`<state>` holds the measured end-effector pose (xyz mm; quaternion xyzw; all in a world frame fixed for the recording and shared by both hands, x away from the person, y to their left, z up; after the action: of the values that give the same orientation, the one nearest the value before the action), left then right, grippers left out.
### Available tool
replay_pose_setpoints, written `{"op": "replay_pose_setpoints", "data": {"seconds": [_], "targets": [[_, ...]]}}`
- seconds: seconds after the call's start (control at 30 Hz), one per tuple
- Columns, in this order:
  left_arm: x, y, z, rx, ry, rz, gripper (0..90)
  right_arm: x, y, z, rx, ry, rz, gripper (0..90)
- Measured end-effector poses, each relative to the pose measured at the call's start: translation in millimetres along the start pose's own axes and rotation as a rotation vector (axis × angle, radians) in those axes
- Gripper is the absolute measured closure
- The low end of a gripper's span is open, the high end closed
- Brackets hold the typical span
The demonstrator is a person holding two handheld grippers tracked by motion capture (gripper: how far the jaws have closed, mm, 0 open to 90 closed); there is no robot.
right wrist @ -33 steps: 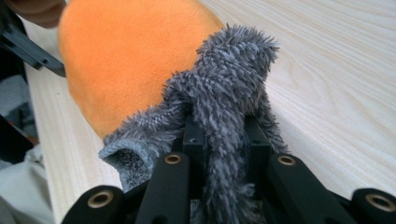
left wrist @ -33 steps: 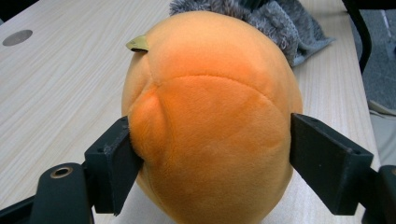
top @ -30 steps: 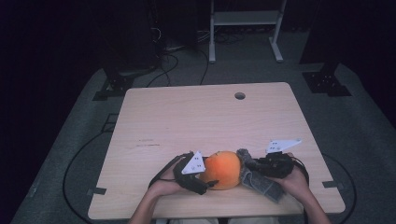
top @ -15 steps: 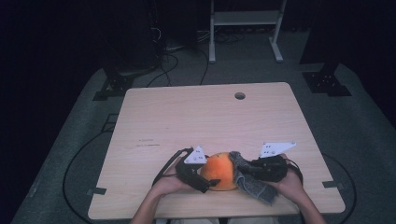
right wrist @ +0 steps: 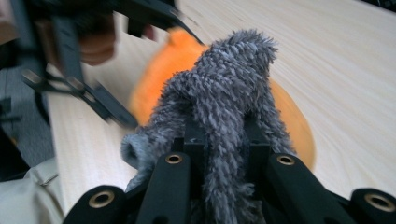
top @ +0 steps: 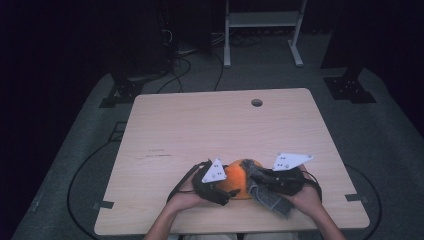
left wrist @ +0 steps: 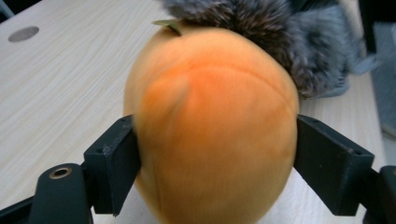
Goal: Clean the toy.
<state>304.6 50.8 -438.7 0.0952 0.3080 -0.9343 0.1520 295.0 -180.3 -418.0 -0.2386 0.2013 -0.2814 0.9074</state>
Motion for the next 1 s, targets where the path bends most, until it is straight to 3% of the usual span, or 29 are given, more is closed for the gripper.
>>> {"op": "replay_pose_setpoints", "data": {"seconds": [0.03, 0.17, 0.23, 0.27, 0.3, 0.37, 0.43, 0.5, 0.6, 0.63, 0.7, 0.8, 0.87, 0.93, 0.97, 1.0], "targets": [[-0.1, 0.2, 0.2, 0.011, -0.013, 0.0, 21.0, 5.7, -1.9, -2.5, 0.003, 0.02, -0.008, 76.3], [5.4, 1.6, 3.3, 0.017, 0.03, 0.024, 28.1, 12.2, -15.2, -3.7, 0.002, 0.05, -0.049, 76.5], [10.0, 3.7, 6.3, 0.02, 0.067, 0.029, 29.7, 1.6, -20.2, 3.3, 0.03, 0.03, -0.024, 76.5], [10.0, 3.7, 6.3, 0.02, 0.067, 0.029, 30.6, -10.4, -19.7, 9.7, 0.046, 0.001, 0.009, 76.4], [13.4, 5.0, 8.4, 0.008, 0.105, 0.028, 31.0, -18.7, -17.1, 12.9, 0.041, -0.026, 0.02, 76.4], [15.0, 5.2, 8.1, -0.003, 0.119, 0.029, 31.5, -27.9, -9.8, 15.1, 0.011, -0.079, -0.001, 76.3], [13.9, 4.8, 5.4, 0.0, 0.106, 0.031, 32.1, -25.8, -5.1, 14.6, -0.01, -0.086, -0.014, 76.4], [15.3, 7.2, 7.2, 0.004, 0.099, 0.035, 32.3, -20.1, -4.1, 15.4, -0.013, -0.046, -0.028, 76.5], [15.0, 6.2, 7.5, -0.019, 0.133, 0.028, 32.7, -29.8, -4.3, 17.3, -0.026, -0.093, -0.054, 76.5], [14.8, 5.4, 6.6, -0.017, 0.128, 0.024, 33.0, -31.0, -4.2, 17.1, -0.029, -0.102, -0.052, 76.5], [12.8, 3.2, 4.0, -0.027, 0.135, 0.025, 33.7, -24.6, -5.2, 16.1, -0.026, -0.083, -0.037, 76.5], [7.8, 0.9, -2.4, -0.024, 0.11, 0.022, 33.8, -1.7, -7.3, 9.2, -0.01, 0.001, -0.057, 76.6], [5.4, 1.5, -2.2, -0.01, 0.082, 0.021, 28.8, 4.9, -7.5, 3.4, -0.008, 0.031, -0.057, 76.7], [3.0, 2.6, 4.1, 0.003, 0.005, -0.001, 16.4, 2.9, -6.3, 1.4, -0.009, 0.038, -0.051, 76.8], [2.6, 2.0, 7.5, 0.036, -0.029, -0.008, 13.4, -0.4, -5.6, 1.9, -0.013, 0.026, -0.049, 76.8], [2.9, 1.3, 9.9, 0.057, -0.039, -0.007, 13.2, -4.4, -4.8, 2.7, -0.014, 0.02, -0.031, 76.8]]}}
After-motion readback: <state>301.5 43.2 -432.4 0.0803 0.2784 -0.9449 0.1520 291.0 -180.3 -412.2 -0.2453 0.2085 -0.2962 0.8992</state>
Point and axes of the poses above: each handheld gripper's, and its own axes: y roughly forward along the jaws, z roughly out of its top, x roughly to its right, the point moved 2 cm from there along y, roughly forward along the jaws, and after that the axes turned 13 degrees about y, right-handed, at the moved point
